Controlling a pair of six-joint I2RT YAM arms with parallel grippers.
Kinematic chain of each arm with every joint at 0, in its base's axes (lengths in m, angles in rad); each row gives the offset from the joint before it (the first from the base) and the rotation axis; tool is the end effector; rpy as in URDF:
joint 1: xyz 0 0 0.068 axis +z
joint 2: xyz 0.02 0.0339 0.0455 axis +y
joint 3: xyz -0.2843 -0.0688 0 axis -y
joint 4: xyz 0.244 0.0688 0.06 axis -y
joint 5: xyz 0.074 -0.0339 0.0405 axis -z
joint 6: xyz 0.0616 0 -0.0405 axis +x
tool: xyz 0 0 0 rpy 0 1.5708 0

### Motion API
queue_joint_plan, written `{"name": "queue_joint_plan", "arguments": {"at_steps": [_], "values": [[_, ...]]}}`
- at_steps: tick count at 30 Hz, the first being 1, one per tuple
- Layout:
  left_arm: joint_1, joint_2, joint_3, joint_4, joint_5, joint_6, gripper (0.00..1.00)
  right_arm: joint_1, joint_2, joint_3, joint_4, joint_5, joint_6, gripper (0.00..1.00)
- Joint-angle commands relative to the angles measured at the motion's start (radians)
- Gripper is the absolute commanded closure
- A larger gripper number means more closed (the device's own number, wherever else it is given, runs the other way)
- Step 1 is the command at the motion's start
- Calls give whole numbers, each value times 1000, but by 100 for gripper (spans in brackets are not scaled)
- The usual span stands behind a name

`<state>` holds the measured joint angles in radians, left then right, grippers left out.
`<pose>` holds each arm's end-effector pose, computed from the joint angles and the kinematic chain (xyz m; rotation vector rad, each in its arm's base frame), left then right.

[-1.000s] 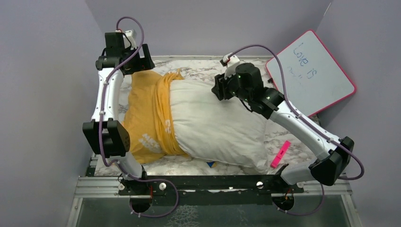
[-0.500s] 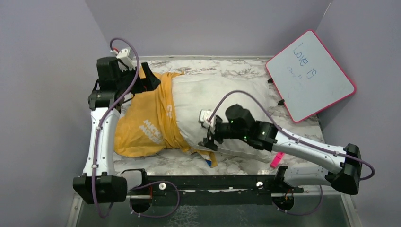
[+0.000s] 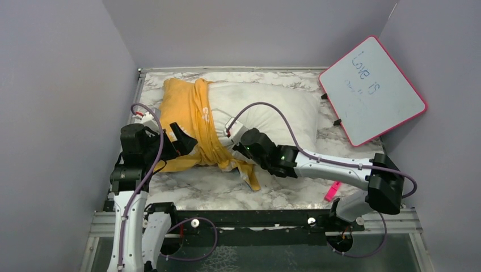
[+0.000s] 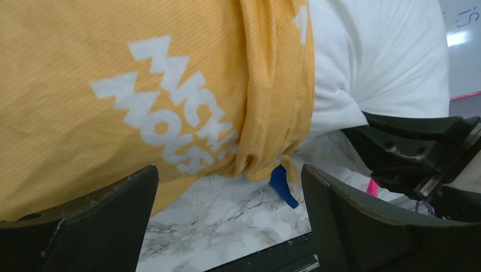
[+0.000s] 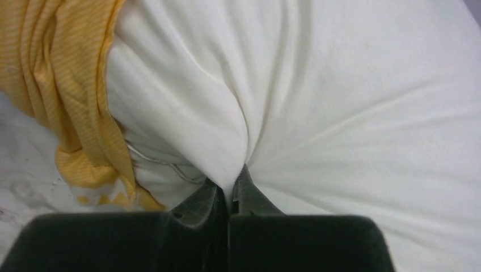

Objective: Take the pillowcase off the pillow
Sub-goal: Remove the pillow from the pillowcase.

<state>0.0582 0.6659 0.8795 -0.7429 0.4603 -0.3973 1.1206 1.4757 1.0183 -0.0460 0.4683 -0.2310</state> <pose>0.1350 -0.0195 0.3343 -0.1986 2.1033 -0.6862 0.1779 0.3043 0.2804 -1.0295 1.7341 0.0777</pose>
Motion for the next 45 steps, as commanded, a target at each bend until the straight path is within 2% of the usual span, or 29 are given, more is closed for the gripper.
{"name": "queue_joint_plan", "arguments": {"at_steps": [1,5,10,16,20,23,26,28,30,34,38,42,45], "values": [[-3,-24,-17,-7,88,-27,3,-16,41,121,-120,47,225,99],[-25,-9,-18,7,176,-20,6,-19,62,224,-177,-74,341,99],[-32,69,-83,19,211,7,8,-24,89,332,-247,-186,405,99],[-55,141,-135,113,79,-11,10,-28,81,390,-301,-262,450,99],[-148,181,-175,269,41,-79,15,-33,55,399,-311,-304,470,100],[-273,208,-198,385,-3,-143,24,-41,43,407,-323,-315,478,99],[-348,246,-198,400,-107,-149,33,-55,33,422,-352,-319,489,99],[-353,258,-213,397,-174,-155,50,-73,12,416,-361,-337,500,99],[-353,247,-230,374,-272,-159,72,-89,-16,399,-363,-350,502,99],[-353,169,-213,305,-399,-148,99,-122,-56,364,-398,-345,491,99],[-351,112,-142,209,-546,-93,100,-156,-92,296,-426,-328,486,99],[-351,80,-79,99,-756,-61,100,-189,-141,237,-440,-318,496,99],[-351,46,-67,95,-789,-55,100,-190,-167,211,-420,-389,479,99]]}}
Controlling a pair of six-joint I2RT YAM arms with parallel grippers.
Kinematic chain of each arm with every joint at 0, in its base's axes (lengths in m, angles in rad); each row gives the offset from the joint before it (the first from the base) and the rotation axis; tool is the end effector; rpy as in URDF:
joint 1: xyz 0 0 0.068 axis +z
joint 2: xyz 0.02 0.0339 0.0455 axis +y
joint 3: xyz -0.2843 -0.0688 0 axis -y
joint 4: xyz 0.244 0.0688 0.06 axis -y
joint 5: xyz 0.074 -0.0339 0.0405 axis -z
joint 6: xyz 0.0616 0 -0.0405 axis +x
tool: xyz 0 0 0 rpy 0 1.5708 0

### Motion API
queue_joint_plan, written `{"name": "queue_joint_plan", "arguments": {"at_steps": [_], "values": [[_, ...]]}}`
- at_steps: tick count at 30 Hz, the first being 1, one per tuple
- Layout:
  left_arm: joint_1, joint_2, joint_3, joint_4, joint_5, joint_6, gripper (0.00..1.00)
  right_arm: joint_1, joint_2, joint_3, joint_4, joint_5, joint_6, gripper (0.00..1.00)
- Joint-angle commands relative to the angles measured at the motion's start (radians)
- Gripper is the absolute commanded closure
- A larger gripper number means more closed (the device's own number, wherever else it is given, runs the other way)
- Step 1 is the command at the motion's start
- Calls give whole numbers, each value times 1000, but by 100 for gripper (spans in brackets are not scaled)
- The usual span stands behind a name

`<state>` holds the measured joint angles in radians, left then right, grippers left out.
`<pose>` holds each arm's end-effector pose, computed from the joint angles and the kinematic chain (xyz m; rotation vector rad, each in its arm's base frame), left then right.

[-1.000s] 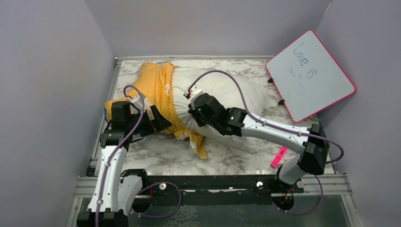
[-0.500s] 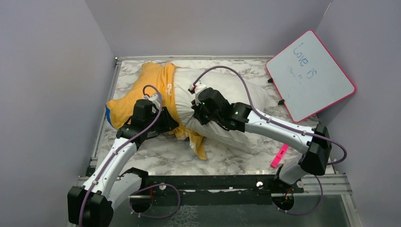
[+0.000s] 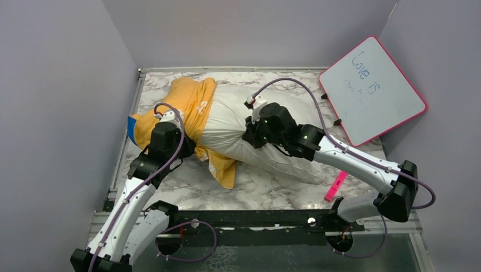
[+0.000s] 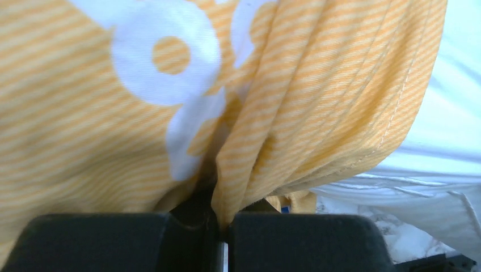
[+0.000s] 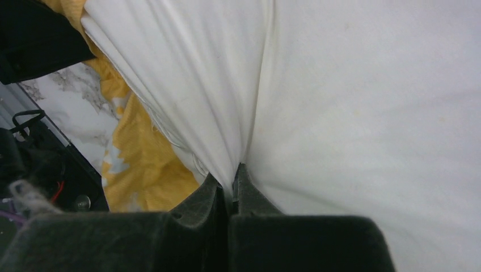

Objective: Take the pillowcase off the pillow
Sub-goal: Remove the pillow from the pillowcase.

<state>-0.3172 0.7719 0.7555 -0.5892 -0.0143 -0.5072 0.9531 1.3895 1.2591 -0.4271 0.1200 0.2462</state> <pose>0.1644 -0.0530 0.2906 -0.2181 2.2016 -0.4499 0.1990 0.2673 0.3494 -0.6858 2.0687 0.5742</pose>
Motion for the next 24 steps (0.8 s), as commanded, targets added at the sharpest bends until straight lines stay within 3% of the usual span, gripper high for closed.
{"name": "queue_joint_plan", "arguments": {"at_steps": [1,3,6,9,14,19,24], "values": [[24,-60,62,-54,-292,56,100,-22,-90,-44,-22,-79,-7,99],[24,-48,69,-17,-173,80,100,-22,-105,-74,14,-170,-28,96],[24,-10,80,50,72,97,100,-22,-115,-91,52,-270,-60,77],[23,37,95,73,231,97,100,-23,-133,-99,96,-345,-102,55],[23,56,110,71,291,94,100,14,-142,-86,148,-376,-224,26],[23,52,121,64,287,82,100,128,-92,-73,211,-207,-447,24],[23,46,133,49,273,78,100,173,20,-191,444,170,-672,24]]}}
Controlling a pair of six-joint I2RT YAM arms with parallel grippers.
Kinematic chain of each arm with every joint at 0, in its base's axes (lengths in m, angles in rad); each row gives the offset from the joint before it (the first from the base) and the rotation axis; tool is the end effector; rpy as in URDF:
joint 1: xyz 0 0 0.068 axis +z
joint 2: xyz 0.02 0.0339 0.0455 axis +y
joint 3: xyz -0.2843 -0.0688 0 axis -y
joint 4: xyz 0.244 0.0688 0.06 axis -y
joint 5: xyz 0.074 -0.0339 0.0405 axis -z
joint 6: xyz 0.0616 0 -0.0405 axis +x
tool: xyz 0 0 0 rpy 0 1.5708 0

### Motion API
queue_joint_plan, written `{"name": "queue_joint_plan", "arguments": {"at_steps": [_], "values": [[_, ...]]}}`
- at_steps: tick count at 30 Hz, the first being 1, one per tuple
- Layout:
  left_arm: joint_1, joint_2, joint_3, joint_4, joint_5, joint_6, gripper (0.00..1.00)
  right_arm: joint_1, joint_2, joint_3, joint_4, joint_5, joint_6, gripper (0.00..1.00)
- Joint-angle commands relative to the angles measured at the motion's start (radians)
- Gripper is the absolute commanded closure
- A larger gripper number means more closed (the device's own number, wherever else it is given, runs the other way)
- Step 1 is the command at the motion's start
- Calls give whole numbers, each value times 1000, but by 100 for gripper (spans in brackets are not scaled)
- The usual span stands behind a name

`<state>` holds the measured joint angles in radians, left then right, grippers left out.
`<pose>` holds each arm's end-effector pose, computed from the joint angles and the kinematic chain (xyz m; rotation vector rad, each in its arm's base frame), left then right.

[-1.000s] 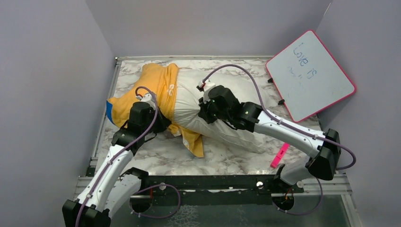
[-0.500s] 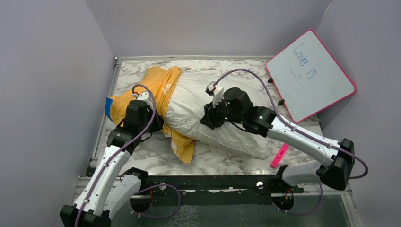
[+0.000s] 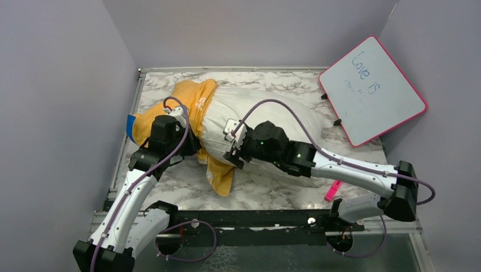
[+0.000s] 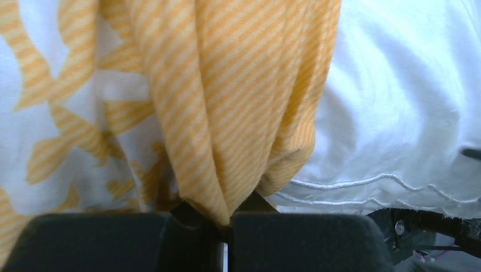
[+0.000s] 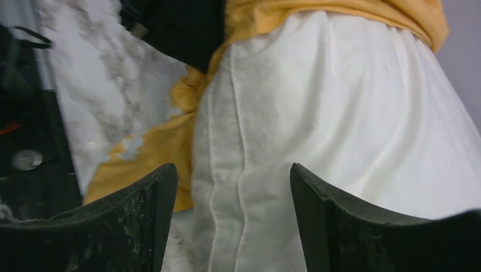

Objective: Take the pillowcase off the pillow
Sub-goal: Remove the pillow from the pillowcase.

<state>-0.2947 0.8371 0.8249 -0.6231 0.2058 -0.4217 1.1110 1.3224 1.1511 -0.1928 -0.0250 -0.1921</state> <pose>0.1709 -0.0650 0.3020 -0.0257 2.2618 -0.6185 0.1439 0.2941 0.3583 -1.2191 1.5702 0.6297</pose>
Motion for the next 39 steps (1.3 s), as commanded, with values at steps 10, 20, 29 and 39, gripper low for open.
{"name": "queue_joint_plan", "arguments": {"at_steps": [10,20,29,39], "values": [[1,-67,76,31,-59,-44,37,13,191,-38,216,554,-13,97],[0,-182,50,-72,-68,-193,1,-29,275,251,-85,428,253,99],[1,-270,-140,62,-13,-376,1,-48,270,361,-182,267,340,100],[0,-133,-223,423,-38,-343,77,-49,244,429,-288,249,337,100]]}}
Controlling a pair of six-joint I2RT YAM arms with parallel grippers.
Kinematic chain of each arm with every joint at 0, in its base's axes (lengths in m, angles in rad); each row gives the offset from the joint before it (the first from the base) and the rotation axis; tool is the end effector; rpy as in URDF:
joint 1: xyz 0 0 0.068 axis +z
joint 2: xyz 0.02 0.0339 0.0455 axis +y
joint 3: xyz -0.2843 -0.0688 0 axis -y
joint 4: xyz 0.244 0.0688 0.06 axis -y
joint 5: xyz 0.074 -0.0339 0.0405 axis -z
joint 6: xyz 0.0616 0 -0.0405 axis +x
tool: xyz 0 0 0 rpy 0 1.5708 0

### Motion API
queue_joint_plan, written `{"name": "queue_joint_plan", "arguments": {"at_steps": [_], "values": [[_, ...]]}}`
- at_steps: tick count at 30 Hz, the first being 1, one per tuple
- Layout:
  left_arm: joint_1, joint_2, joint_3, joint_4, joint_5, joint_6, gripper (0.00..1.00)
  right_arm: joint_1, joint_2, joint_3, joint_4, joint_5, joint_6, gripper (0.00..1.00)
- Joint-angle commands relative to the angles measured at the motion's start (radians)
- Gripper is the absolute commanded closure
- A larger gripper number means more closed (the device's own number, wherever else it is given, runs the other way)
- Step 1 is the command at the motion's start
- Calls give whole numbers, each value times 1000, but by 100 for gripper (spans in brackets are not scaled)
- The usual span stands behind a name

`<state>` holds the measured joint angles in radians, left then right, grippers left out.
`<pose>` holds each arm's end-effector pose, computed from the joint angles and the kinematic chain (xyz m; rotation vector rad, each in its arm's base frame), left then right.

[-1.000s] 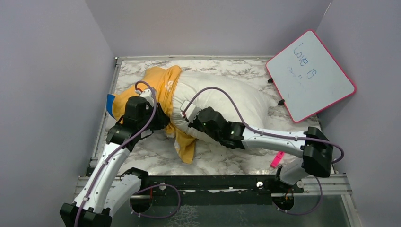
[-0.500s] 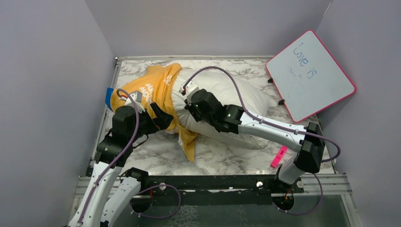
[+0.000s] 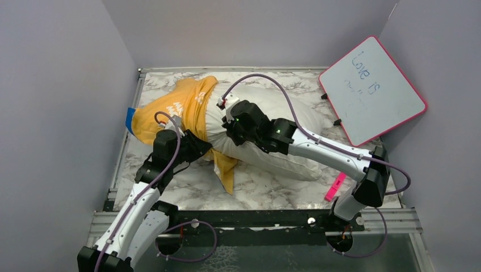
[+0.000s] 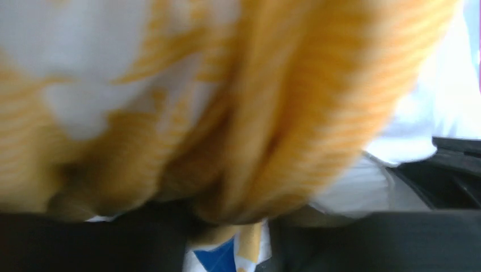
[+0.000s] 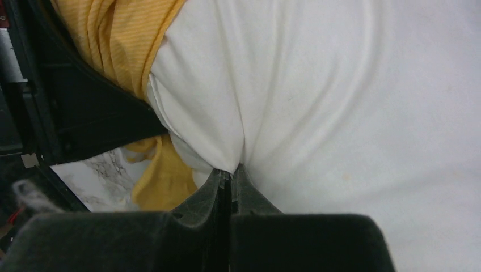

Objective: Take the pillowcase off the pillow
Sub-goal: Remove the pillow from the pillowcase.

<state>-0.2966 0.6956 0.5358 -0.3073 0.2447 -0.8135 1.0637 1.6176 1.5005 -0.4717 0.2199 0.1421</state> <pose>0.1598 -0.0644 0.2559 -0.3923 2.1209 -0.9225 0.2032 0.3380 0.3541 -0.8526 2.0063 0.4619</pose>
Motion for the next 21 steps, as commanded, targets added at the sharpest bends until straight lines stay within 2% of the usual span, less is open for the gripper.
{"name": "queue_joint_plan", "arguments": {"at_steps": [1,3,7,9,11,13,17,19,21], "values": [[3,-1,111,35,-142,90,97,-7,-62,82,-28,52,-16,99],[3,-32,198,-97,-308,169,100,-27,-103,56,-31,121,-81,99],[3,-95,306,-233,-583,303,100,-33,-219,-82,40,-3,-280,99],[3,-87,361,-288,-684,337,100,-33,-270,-160,47,-34,-305,99],[3,-71,400,-317,-726,372,100,-33,-315,-239,58,-31,-345,99],[4,-56,415,-317,-692,402,100,-33,-342,-283,56,-38,-358,99],[3,-37,397,-265,-446,442,100,-33,-337,-277,-5,-203,-363,98],[3,-36,378,-248,-332,438,100,-33,-322,-258,-15,-259,-319,87],[3,-39,354,-248,-261,417,100,-33,-311,-233,-9,-284,-253,66]]}}
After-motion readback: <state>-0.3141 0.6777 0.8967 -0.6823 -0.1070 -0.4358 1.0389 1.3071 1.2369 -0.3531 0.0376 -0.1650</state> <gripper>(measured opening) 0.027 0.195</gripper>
